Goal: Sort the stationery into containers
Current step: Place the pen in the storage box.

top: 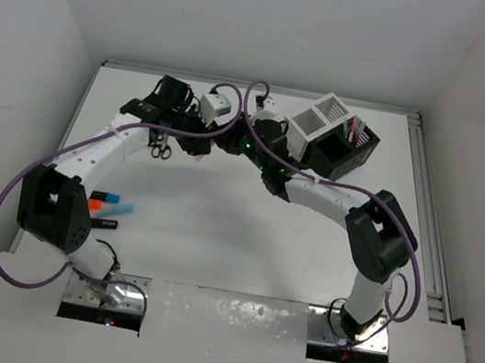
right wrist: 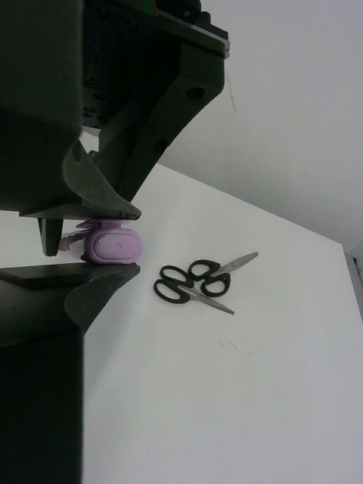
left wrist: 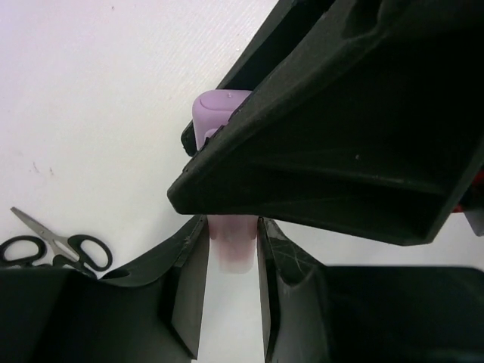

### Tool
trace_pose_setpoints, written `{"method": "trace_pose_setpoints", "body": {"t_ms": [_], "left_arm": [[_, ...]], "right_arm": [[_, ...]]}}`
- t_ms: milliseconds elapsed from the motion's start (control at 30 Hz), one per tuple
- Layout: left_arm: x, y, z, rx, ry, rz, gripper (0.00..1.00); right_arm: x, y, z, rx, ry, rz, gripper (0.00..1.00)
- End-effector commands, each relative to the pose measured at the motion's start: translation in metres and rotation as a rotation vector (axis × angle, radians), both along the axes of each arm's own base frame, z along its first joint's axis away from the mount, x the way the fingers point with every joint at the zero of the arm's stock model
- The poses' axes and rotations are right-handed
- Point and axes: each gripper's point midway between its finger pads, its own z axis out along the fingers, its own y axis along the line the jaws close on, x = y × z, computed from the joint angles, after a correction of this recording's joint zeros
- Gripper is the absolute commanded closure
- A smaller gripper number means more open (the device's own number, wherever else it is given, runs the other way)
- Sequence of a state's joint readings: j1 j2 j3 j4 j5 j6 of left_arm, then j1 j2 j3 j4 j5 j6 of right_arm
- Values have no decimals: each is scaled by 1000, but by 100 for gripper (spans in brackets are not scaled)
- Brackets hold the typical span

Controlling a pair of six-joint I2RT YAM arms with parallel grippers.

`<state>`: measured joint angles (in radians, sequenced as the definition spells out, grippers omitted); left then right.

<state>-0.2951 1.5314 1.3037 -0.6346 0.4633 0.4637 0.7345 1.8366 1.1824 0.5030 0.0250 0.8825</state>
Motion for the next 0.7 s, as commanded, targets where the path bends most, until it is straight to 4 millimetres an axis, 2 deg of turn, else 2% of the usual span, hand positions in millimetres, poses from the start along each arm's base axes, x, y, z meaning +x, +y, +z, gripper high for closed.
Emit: {"method": "trace_pose_setpoints", "body": {"t_ms": [0, 33, 67, 100, 133, 200, 233, 267, 300, 333, 367, 400, 433, 467, 500, 533, 667], "left_arm": [[10, -13, 37, -54, -90, -13, 91], [13, -10, 38, -42, -97, 10, 53], [16, -8, 39, -37, -98, 31, 30], [18, -6, 43, -37, -101, 58, 10], [21, 1, 43, -29, -104, 82, 0], [22, 15, 47, -33, -102, 126, 0], [22, 21, 47, -29, -100, 142, 0], [22, 37, 46, -4, -104, 186, 0], [21, 45, 46, 13, -109, 206, 0], [19, 54, 44, 33, -111, 225, 0], [16, 64, 46, 55, -126, 238, 0], [14, 81, 37, 94, -113, 284, 0], [10, 90, 36, 109, -109, 316, 0], [8, 100, 33, 127, -102, 349, 0], [9, 118, 30, 159, -92, 413, 0], [8, 125, 29, 168, -82, 442, 0], [10, 171, 35, 233, -53, 660, 0]], "right_arm": [[3, 8, 31, 71, -61, 13, 100], [3, 4, 26, 58, -59, 7, 100], [5, -2, 31, 54, -72, -4, 100], [7, -7, 30, 28, -87, -10, 100], [8, -14, 27, 5, -91, -19, 100], [19, -44, 35, -62, -127, -79, 100], [29, -68, 30, -110, -119, -125, 100], [33, -88, 45, -158, -170, -165, 100], [38, -104, 49, -196, -186, -200, 100], [49, -135, 46, -260, -173, -262, 100], [53, -157, 58, -316, -208, -303, 100], [59, -178, 62, -355, -211, -358, 100], [68, -212, 58, -429, -194, -414, 100], [72, -230, 59, -460, -184, -453, 100], [77, -243, 63, -480, -185, -481, 100], [82, -264, 57, -520, -162, -511, 100], [94, -310, 49, -654, -118, -599, 100]]}}
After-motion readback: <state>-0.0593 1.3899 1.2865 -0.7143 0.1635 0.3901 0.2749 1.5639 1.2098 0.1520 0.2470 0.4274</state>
